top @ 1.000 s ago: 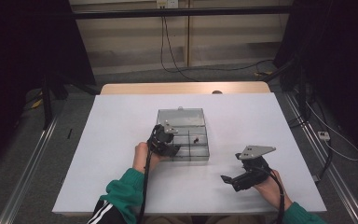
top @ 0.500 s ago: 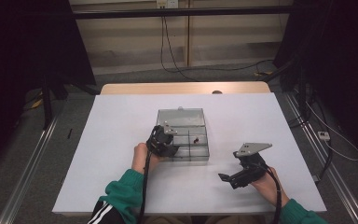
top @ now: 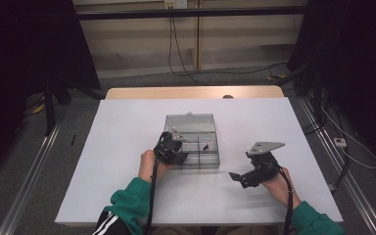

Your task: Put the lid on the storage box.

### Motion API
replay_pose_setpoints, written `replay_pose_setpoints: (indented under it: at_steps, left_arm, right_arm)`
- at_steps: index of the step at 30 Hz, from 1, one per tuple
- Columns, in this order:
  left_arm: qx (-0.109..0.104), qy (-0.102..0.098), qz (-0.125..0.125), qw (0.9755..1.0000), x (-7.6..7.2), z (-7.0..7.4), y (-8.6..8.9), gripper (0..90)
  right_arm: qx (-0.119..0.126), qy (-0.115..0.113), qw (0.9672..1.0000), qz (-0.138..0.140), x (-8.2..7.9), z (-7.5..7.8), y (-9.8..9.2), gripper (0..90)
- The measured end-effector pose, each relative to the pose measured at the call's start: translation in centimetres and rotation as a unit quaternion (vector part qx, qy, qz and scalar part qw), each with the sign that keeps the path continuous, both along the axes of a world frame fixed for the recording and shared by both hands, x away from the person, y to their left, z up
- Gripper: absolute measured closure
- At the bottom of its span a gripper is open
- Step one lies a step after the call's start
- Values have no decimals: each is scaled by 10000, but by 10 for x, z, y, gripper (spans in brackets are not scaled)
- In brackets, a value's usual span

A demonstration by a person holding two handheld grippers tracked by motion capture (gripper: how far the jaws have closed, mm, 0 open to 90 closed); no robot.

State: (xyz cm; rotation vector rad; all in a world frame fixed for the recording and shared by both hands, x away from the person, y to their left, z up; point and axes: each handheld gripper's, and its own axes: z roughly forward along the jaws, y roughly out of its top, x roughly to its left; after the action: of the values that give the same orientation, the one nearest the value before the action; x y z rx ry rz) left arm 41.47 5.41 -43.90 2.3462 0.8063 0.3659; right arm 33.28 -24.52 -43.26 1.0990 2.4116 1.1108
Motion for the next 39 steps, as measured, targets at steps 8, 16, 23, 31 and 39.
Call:
replay_pose_setpoints:
  at_steps: [8,16,23,31,39]
  left_arm:
    - [0,2,1,10000,0,0,0,589]
    - [-8,9,6,10000,0,0,0,590]
    - [-9,10,9,10000,0,0,0,589]
    - [-5,8,12,10000,0,0,0,590]
    - [-10,16,13,10000,0,0,0,590]
  right_arm:
    - [36,62,9999,-92,17,-1,1,0]
    - [-13,131,9998,-179,41,-7,4,0]
    - [-146,198,9994,-240,58,-13,3,14]
    - [-166,88,9989,-418,71,-9,4,122]
    - [32,120,9973,-718,93,-10,4,452]
